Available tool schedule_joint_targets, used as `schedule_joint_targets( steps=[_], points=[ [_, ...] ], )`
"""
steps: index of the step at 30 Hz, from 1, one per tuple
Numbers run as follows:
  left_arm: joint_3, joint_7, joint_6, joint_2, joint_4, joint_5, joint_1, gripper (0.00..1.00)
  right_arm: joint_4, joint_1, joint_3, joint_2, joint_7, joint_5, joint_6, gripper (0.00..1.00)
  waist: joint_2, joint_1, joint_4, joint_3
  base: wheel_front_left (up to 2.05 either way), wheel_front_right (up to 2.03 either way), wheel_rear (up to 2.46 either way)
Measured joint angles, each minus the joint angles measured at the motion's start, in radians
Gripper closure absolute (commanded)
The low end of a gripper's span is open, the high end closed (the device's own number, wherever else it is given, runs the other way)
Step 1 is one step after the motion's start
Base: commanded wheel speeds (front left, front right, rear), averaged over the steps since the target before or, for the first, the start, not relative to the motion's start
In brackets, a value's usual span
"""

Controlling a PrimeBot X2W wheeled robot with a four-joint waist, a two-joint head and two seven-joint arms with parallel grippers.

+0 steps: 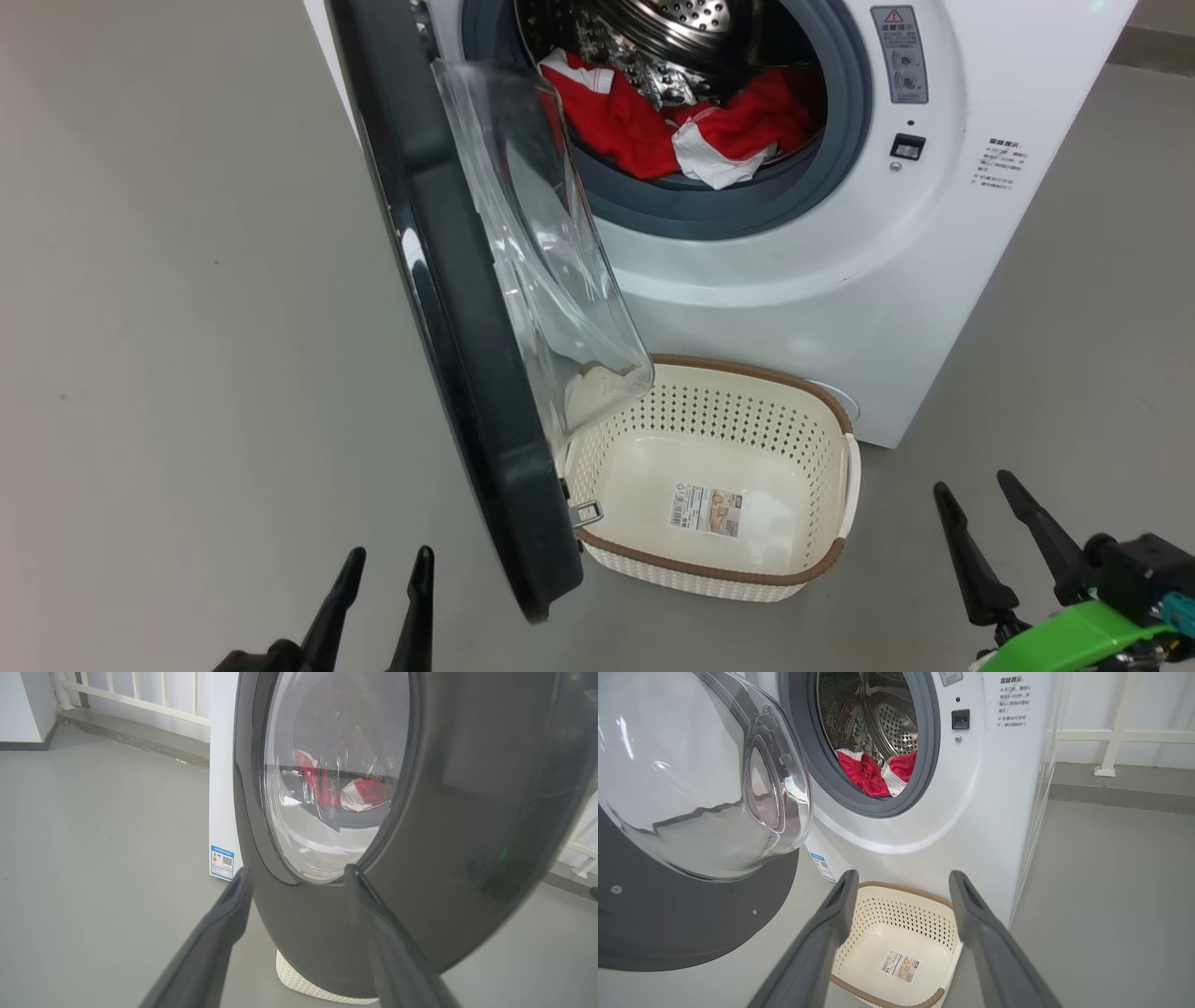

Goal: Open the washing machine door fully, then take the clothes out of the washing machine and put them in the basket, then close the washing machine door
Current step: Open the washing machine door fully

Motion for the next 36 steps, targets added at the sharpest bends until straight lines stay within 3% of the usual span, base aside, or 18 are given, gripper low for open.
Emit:
schedule_joint_targets(
  steps=[8,36],
  points=[
    [0.0,0.0,0.0,0.0,0.0,0.0,0.0,0.0,-0.028,0.063,-0.078,0.048,0.0,-0.065,0.0,0.0,0.0,0.0,0.005,-0.004,0.0,0.0,0.0],
    [0.0,0.0,0.0,0.0,0.0,0.0,0.0,0.0,-0.023,0.073,-0.076,0.065,0.0,-0.071,0.0,0.0,0.0,0.0001,-0.001,-0.017,0.0,0.0,0.0]
  ],
)
